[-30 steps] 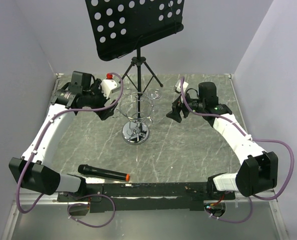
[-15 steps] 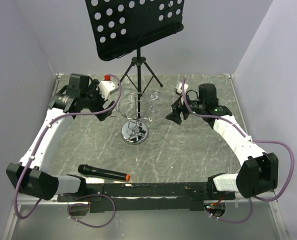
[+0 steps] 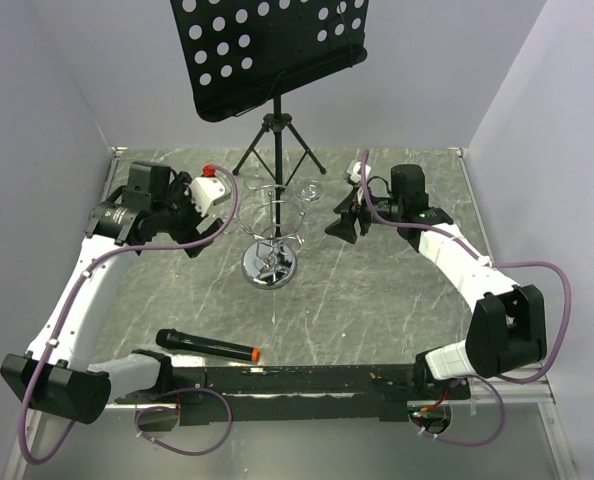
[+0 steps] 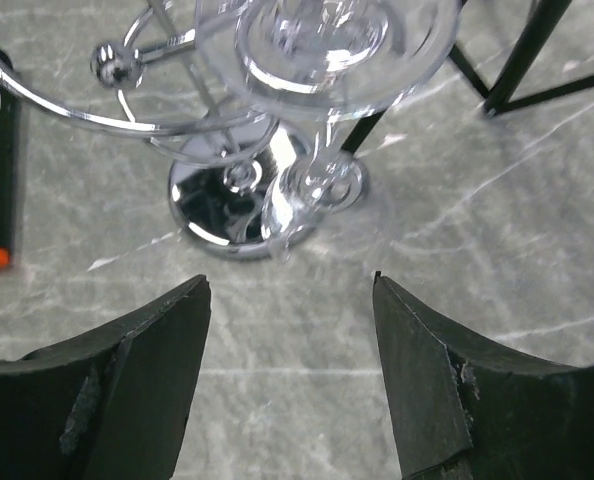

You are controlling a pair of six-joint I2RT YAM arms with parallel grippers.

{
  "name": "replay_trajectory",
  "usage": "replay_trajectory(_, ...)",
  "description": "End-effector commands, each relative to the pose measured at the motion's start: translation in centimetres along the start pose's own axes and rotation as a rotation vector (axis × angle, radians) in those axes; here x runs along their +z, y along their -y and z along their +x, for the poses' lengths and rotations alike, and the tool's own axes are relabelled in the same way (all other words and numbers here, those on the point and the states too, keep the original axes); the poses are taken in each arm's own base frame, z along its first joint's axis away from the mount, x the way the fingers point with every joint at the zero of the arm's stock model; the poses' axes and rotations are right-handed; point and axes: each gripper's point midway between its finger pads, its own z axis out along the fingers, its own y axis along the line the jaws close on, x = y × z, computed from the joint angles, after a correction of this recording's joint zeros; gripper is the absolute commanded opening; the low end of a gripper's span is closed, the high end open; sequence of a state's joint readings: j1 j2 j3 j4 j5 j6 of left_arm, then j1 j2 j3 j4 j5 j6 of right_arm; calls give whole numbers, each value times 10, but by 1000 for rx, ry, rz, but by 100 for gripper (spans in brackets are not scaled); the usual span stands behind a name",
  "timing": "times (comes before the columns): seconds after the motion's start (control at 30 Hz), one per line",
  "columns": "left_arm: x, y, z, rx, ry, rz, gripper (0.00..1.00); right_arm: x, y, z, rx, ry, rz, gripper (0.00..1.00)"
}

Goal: Take the wine glass off the wine glass rack

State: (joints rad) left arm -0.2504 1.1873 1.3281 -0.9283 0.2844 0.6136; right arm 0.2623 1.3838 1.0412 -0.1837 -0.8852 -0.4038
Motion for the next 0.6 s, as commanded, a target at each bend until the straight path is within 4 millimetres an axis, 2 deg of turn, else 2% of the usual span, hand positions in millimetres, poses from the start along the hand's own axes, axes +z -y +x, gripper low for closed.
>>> replay_trajectory(0.0,-18,-3,6,-32,-12,-62,100,5,3,-36,-123,138,-14,73)
replay_trajectory(0.13,-23,-7,14,-89,-21,-102,100,11,10,-42,-128,177,-16,73)
replay_trajectory(0.33,-31,-14,18,-172,-24,-157,100,22,12,-41,-158,237,-59,68)
replay_trajectory(0.57,-37,-17,24,-194,-79,-173,100,31,16,-46,-194,320,-82,65)
